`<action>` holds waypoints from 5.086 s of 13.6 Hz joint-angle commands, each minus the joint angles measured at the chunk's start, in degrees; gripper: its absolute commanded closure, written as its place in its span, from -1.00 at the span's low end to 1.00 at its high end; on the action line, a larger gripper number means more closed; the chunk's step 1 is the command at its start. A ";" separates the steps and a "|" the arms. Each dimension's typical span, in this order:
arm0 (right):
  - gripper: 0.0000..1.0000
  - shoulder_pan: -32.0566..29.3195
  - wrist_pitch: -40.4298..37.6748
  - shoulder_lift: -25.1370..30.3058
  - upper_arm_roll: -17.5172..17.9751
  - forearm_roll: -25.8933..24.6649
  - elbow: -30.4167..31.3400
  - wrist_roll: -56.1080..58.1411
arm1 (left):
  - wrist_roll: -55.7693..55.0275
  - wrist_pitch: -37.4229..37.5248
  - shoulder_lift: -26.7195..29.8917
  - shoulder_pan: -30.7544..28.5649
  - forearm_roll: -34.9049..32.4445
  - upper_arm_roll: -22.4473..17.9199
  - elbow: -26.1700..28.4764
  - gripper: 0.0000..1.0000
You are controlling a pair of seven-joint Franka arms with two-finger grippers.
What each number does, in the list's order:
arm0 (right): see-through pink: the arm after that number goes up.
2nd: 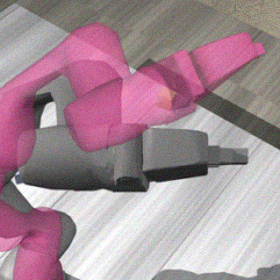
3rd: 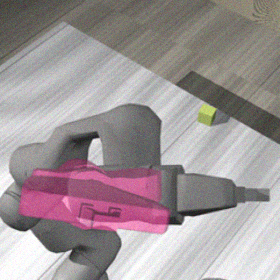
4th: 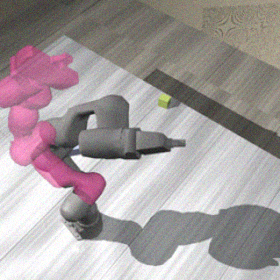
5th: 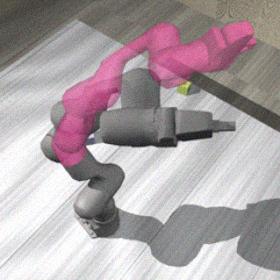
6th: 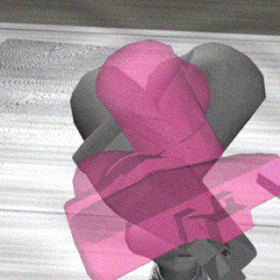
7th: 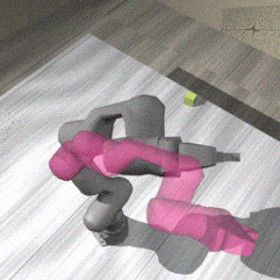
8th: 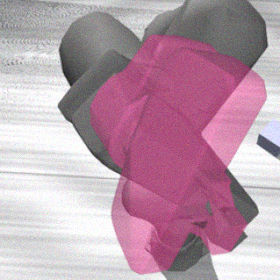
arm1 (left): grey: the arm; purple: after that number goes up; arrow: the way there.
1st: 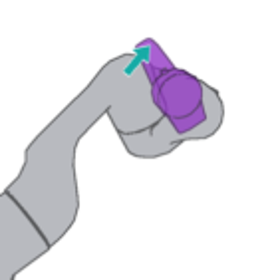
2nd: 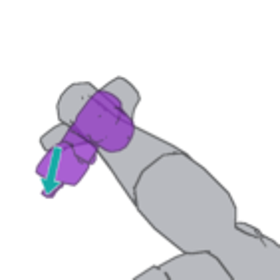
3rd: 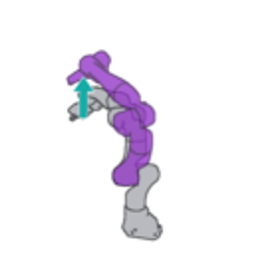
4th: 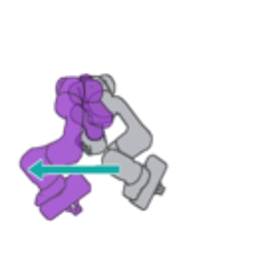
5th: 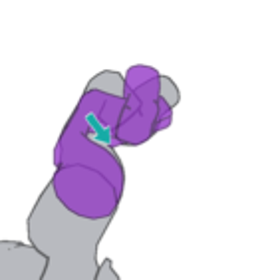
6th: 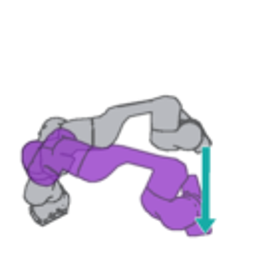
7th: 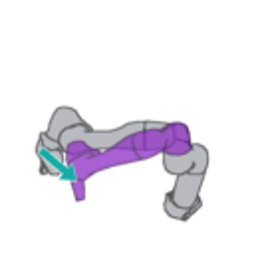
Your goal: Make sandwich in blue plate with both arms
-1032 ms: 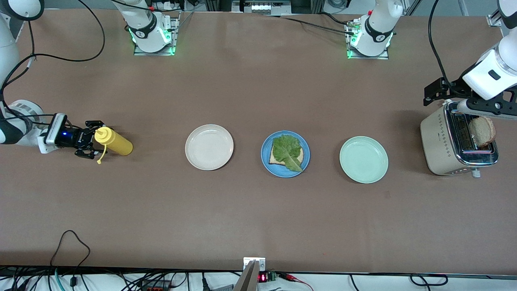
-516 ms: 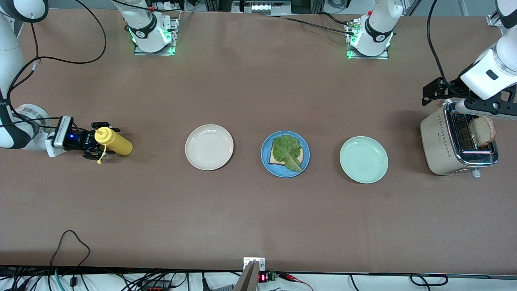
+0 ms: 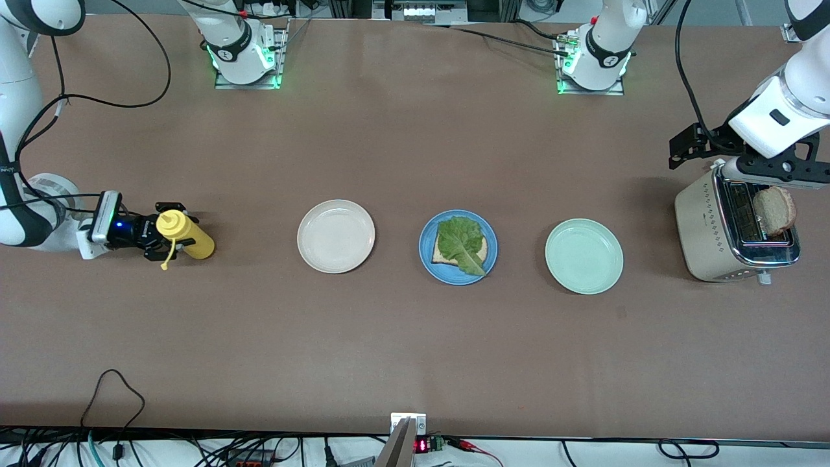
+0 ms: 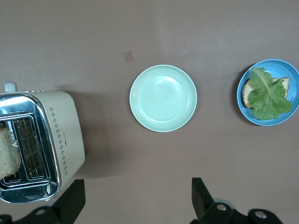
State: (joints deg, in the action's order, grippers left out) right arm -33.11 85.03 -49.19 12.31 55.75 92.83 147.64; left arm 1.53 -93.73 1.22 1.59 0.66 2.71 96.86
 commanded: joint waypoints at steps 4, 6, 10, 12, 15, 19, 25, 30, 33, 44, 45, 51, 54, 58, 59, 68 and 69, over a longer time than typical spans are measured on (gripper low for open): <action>0.53 11.38 10.05 10.86 -0.36 -0.46 -0.89 -20.33 | -0.47 1.19 0.27 -0.18 0.04 0.19 -0.80 -1.00; 0.52 16.12 13.22 11.22 -0.36 -2.48 -3.17 -28.15 | -0.47 1.19 0.27 -0.18 0.04 0.19 -0.80 -1.00; 0.51 26.76 23.05 11.05 -0.54 -5.56 -7.31 -42.84 | -0.47 1.10 0.27 -0.18 0.04 0.19 -0.80 -1.00; 0.51 31.51 29.64 11.05 -0.54 -6.53 -7.49 -49.52 | -0.47 1.19 0.27 -0.18 0.04 0.19 -0.80 -1.00; 0.51 38.80 38.08 11.14 -0.63 -11.87 -7.58 -57.26 | -0.47 1.10 0.27 -0.18 0.04 0.19 -0.80 -1.00; 0.51 46.63 47.15 11.22 -0.71 -25.84 -7.58 -67.73 | -0.39 1.19 0.01 -0.27 0.04 0.19 -0.80 -1.00; 0.49 56.92 51.65 9.74 -1.33 -57.45 -9.67 -96.70 | -0.47 1.18 0.01 -0.27 0.13 0.19 -0.89 -1.00; 0.46 67.09 41.56 4.38 -6.93 -68.93 -20.30 -102.99 | -0.47 1.10 -0.08 -0.27 0.13 0.19 -0.97 -1.00; 0.46 77.99 37.41 0.95 -17.64 -69.02 -24.71 -105.71 | -0.47 1.10 -0.08 -0.27 0.13 0.11 -0.97 -1.00; 0.46 87.26 33.80 -4.25 -27.96 -69.38 -28.76 -107.21 | -0.47 1.10 -0.08 -0.27 0.13 0.19 -0.98 -1.00; 0.46 86.73 33.71 -3.90 -28.05 -69.12 -28.76 -106.78 | -0.47 1.10 -0.08 -0.27 0.13 0.19 -0.98 -1.00; 0.40 74.01 30.21 7.68 -27.52 -47.45 -23.42 -88.02 | -0.65 1.10 -0.52 -0.80 0.65 0.02 -0.98 -1.00; 0.41 66.10 27.40 14.98 -27.52 -33.74 -17.09 -73.15 | -0.47 2.75 -2.80 -1.41 0.22 -1.38 -1.06 -1.00; 0.41 54.33 20.12 19.83 -27.52 -16.24 -10.14 -53.12 | 0.49 2.86 -7.62 -9.13 -0.83 -1.74 -1.15 -1.00; 0.41 51.25 17.57 19.84 -27.52 -13.16 -9.35 -48.55 | 1.36 2.68 -9.20 -11.67 -2.23 -1.74 -2.63 -1.00; 0.41 26.27 -5.82 7.03 -27.52 8.66 -2.04 -14.69 | 28.24 -9.34 -19.32 -27.33 -3.65 -1.65 -4.06 -1.00; 0.41 24.78 -6.71 5.27 -27.52 9.89 -2.04 -12.23 | 29.48 -10.67 -19.24 -28.12 -3.48 -1.56 -2.66 -1.00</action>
State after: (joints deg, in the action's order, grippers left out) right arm -5.60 81.16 -40.77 -16.47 62.42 91.73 131.44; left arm 27.35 -102.37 -17.54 -25.14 -2.37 0.26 93.51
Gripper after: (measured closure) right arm 0.608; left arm 0.000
